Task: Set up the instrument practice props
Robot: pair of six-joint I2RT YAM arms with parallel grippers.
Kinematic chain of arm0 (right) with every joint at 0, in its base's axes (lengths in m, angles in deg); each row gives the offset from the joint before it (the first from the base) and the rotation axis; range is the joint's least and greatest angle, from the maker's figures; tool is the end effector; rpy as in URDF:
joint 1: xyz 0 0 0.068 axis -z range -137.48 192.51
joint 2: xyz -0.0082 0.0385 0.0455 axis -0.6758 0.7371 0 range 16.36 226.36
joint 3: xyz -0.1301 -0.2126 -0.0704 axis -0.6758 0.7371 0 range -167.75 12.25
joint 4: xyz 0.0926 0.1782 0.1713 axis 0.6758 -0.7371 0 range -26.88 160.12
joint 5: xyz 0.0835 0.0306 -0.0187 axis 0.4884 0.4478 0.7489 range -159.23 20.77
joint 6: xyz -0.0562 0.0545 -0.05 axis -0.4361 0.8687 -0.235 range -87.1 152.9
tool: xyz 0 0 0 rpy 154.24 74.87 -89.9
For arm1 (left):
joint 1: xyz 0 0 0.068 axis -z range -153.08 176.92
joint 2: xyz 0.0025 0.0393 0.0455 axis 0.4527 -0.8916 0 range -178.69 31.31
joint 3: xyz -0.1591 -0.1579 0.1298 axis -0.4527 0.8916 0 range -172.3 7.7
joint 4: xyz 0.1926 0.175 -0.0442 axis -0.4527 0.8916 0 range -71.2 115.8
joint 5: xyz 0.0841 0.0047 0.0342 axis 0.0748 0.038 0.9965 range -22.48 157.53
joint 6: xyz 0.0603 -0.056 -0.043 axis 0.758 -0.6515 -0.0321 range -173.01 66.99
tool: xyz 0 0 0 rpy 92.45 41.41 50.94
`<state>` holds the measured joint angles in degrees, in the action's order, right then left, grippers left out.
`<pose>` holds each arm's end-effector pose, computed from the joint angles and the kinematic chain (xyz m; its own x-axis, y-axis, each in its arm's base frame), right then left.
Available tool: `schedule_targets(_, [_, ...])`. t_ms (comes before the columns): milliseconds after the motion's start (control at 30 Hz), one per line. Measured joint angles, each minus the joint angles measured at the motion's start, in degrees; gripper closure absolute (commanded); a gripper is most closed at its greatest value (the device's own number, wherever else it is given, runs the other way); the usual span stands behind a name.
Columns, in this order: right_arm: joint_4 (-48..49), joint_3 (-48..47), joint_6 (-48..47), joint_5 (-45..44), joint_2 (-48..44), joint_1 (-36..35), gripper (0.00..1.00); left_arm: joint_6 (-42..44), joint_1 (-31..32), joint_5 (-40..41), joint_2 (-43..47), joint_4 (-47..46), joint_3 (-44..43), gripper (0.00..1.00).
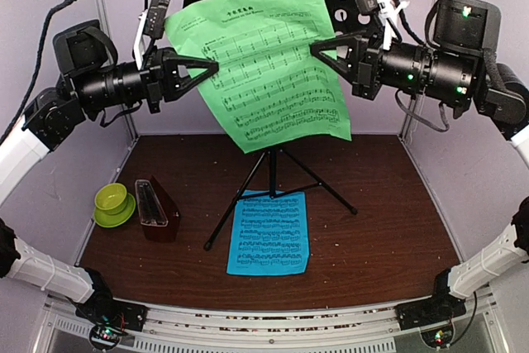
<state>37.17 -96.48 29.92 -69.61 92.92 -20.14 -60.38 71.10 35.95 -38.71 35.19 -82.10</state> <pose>0.1370 0.2636 0.5369 0.0398 -0.0362 -0.9986 -0.8843 0.4640 -0.0521 0.1792 -0.2351 0.4971 -0.0822 -0.0725 -0.9940 0.9660 0.2394 -0.0973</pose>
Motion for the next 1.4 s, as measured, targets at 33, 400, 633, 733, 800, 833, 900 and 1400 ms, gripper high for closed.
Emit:
schedule_targets(33, [0.5,0.0,0.0,-0.26,0.15,0.0,1.0,-0.07,0.0,0.87,0.02,-0.02,0.0,0.84])
schedule_targets(400, [7.1,-2.05,1.36,-5.09,0.26,0.17,1.0,0.02,-0.26,15.65,3.78,0.15,0.81,0.4])
schedule_targets(633, [10.99,-11.82,3.87,-7.96,6.47,0.76,1.0,1.92,-0.28,25.9,1.53,3.67,-7.19,0.4])
schedule_targets(733, [13.14,-16.63,4.83,-8.85,10.03,1.33,1.0,2.1,-0.98,29.11,-1.75,5.9,-13.2,0.42])
schedule_targets(800, [14.84,-19.58,5.35,-9.35,12.52,1.95,1.0,1.9,-2.16,30.34,-4.39,7.48,-17.4,0.43])
schedule_targets(833, [15.3,-21.03,5.75,-9.62,13.7,2.27,1.0,1.68,-2.71,30.75,-5.44,8.0,-18.8,0.44])
schedule_targets(900, [16.48,-24.81,6.43,-10.67,16.7,3.04,1.0,1.25,-3.85,31.41,-7.34,9.05,-21.05,0.46])
schedule_targets(1400, [18.4,-30.53,9.99,-21.88,24.81,7.91,1.0,-0.02,-6.64,31.43,-13.42,12.66,-26.27,0.47])
